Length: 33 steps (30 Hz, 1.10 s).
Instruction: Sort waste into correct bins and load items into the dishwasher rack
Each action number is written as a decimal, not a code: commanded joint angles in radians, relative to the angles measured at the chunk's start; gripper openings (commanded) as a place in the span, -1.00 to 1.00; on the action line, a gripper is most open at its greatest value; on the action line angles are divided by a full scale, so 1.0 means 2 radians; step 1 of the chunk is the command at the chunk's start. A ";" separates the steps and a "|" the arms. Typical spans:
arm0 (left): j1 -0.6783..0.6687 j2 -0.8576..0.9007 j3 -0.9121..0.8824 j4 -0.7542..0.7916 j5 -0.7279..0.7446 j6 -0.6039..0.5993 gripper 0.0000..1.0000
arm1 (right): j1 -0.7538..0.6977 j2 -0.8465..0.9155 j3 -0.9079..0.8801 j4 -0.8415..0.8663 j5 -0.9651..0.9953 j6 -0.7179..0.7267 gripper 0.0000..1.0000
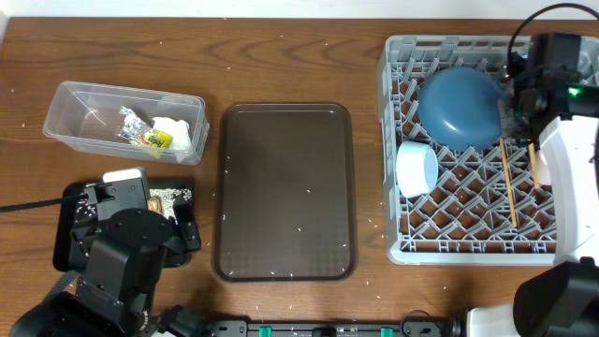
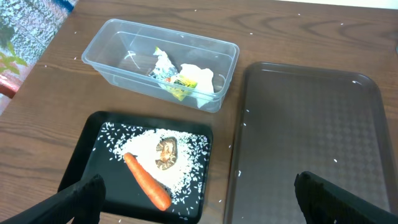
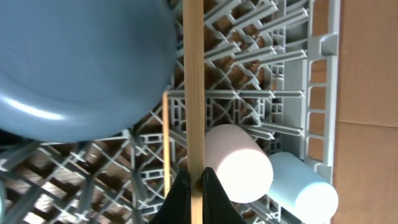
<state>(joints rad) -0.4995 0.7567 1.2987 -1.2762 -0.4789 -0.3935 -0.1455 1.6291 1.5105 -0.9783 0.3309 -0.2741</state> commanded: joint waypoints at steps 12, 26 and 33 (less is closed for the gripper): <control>0.000 0.000 0.006 -0.001 -0.011 -0.006 0.96 | -0.007 0.028 -0.044 0.001 -0.010 0.010 -0.10; 0.000 0.000 0.006 -0.001 -0.011 -0.006 0.96 | 0.171 -0.148 -0.014 -0.013 -0.249 0.089 0.98; 0.000 0.000 0.006 -0.001 -0.011 -0.006 0.96 | 0.275 -0.218 -0.015 -0.024 -0.262 0.096 0.98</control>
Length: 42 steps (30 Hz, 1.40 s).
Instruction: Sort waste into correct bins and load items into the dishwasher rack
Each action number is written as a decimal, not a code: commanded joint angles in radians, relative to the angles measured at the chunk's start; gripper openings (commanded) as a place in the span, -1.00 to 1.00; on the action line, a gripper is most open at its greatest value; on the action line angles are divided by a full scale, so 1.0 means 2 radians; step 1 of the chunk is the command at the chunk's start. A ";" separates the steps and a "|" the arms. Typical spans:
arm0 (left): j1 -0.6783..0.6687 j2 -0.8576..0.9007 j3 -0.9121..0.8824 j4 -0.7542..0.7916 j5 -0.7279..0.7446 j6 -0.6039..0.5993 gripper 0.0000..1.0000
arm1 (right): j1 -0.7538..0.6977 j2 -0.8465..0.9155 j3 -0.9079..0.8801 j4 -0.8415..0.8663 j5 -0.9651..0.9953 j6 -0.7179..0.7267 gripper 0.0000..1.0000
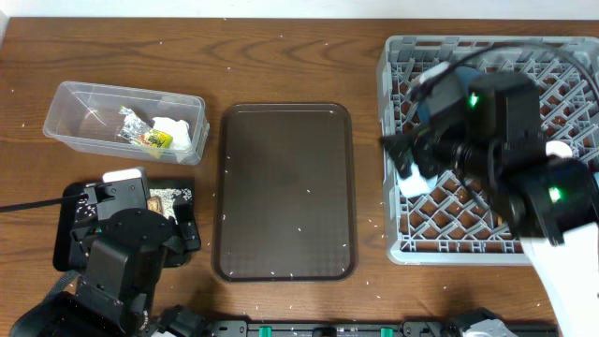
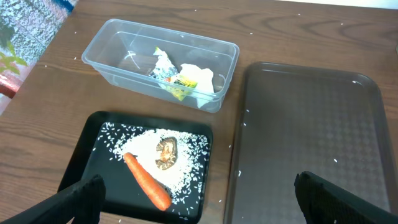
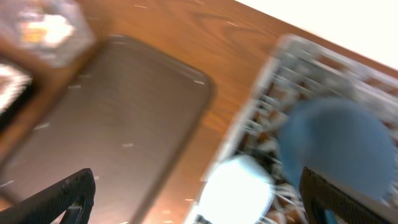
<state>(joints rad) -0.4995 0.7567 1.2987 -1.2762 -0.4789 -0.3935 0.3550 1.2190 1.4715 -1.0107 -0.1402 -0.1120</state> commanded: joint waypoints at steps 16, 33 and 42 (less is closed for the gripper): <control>0.000 0.000 0.006 -0.001 -0.011 -0.006 0.96 | 0.067 -0.111 0.005 -0.145 0.074 0.014 0.98; 0.000 0.000 0.006 -0.001 -0.012 -0.006 0.96 | -0.108 -0.311 -0.163 0.008 0.139 0.012 0.98; 0.000 0.000 0.006 -0.001 -0.012 -0.006 0.96 | -0.123 -0.470 -0.427 0.177 0.123 0.011 0.98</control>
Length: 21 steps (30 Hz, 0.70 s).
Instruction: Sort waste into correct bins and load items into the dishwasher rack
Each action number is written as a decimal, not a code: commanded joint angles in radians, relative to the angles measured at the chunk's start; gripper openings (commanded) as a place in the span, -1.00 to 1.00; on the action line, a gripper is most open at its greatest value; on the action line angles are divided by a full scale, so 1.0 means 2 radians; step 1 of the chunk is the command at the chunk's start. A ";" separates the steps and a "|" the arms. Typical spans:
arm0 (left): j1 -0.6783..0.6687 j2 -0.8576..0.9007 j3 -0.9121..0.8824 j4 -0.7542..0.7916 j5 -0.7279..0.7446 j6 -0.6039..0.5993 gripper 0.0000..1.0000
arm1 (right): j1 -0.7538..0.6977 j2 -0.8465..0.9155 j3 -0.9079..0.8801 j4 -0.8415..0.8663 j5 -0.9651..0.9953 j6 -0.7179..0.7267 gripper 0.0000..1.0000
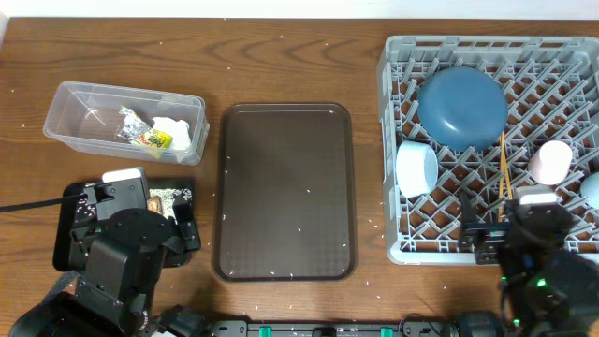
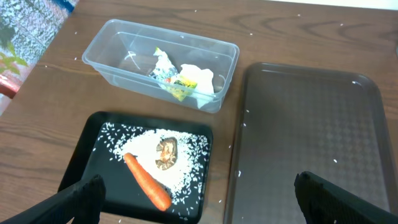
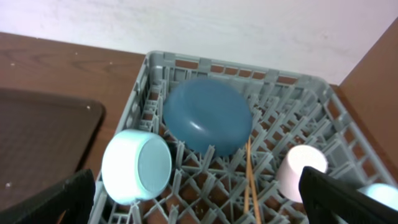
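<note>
The grey dishwasher rack (image 1: 393, 140) at the right holds an overturned blue bowl (image 1: 461, 106), a light blue cup (image 1: 416, 168) on its side, a pink cup (image 1: 549, 161) and a pair of wooden chopsticks (image 1: 505, 173). In the right wrist view the bowl (image 3: 207, 116) and chopsticks (image 3: 250, 180) lie ahead of my right gripper (image 3: 199, 202), which is open and empty. My left gripper (image 2: 198, 202) is open and empty, near the black tray (image 2: 99, 168) with rice, a carrot (image 2: 146, 181) and a brown scrap. The clear bin (image 2: 112, 46) holds wrappers.
An empty brown serving tray (image 1: 285, 192) lies in the middle of the wooden table, between the bins and the rack. Scattered rice grains dot the table. My left arm (image 1: 122, 257) covers much of the black tray in the overhead view.
My right arm was over the left part of the rack, gripper open. Now it sits low at the table's front right corner, and the whole rack shows. The left arm has not moved.
My right gripper was shut on a chopstick over the right side of the rack. Then it was open and empty above the rack's left part. Now both chopsticks lie in the rack and the arm is back at the front right. The left arm stayed still.
</note>
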<state>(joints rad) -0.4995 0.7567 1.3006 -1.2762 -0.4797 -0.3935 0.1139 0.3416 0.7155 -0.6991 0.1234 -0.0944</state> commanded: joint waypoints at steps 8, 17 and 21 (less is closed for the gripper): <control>0.000 0.000 0.005 -0.001 -0.011 -0.006 0.96 | -0.002 -0.154 -0.222 0.156 -0.023 0.002 0.99; 0.000 0.000 0.005 -0.001 -0.011 -0.006 0.96 | -0.003 -0.168 -0.331 0.260 -0.025 0.002 0.98; 0.000 0.000 0.005 -0.001 -0.011 -0.006 0.96 | -0.003 -0.168 -0.356 0.320 -0.026 0.002 0.99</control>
